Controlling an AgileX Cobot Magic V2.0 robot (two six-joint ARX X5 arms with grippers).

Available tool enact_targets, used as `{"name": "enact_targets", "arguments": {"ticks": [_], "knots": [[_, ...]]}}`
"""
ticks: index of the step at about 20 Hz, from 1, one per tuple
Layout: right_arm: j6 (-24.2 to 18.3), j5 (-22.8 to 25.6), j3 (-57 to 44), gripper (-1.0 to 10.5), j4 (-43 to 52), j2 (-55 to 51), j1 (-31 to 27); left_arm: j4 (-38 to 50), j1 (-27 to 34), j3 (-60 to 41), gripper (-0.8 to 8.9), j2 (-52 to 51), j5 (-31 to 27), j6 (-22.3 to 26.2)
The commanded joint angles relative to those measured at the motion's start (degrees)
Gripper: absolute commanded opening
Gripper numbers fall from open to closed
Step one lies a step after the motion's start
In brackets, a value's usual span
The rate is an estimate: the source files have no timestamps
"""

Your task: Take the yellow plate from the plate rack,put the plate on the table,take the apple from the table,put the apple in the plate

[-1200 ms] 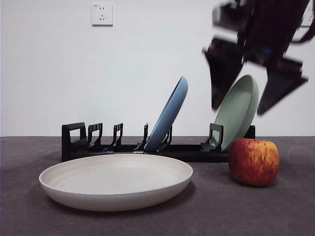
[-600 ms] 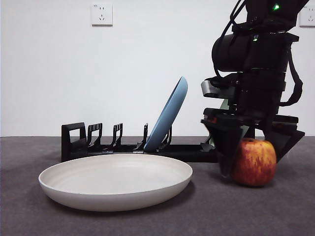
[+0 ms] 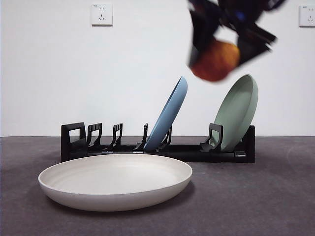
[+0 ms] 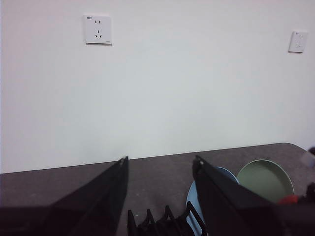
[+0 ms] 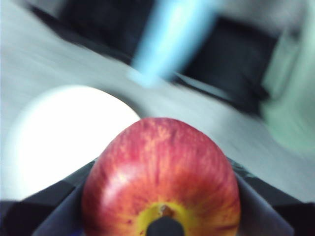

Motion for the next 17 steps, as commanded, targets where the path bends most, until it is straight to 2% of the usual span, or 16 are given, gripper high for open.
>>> {"name": "enact_targets", "arguments": {"ticks": [1,8,10,17], "knots": [[0.57,-0.57,3.34,-0.1,0.59,0.81,3.8,0.09,0.04,-0.28,2.2,-0.09,0.0,0.68],[0.52,-0.15,7.23,-0.1,3.72,10.51,15.23,-0.28,0.04,-0.28,2.2,-0.09,0.09,0.68],[0.07,2.62,7.23,-0.1,3.8,14.08,16.72,-0.81,0.04,-0.28,2.2,-0.09,0.09,0.66],[-0.13,2.47,7.23,-0.1,4.46,26.56,18.14,-3.06,0.04,-0.28,2.2,-0.09,0.07,0.48]]}}
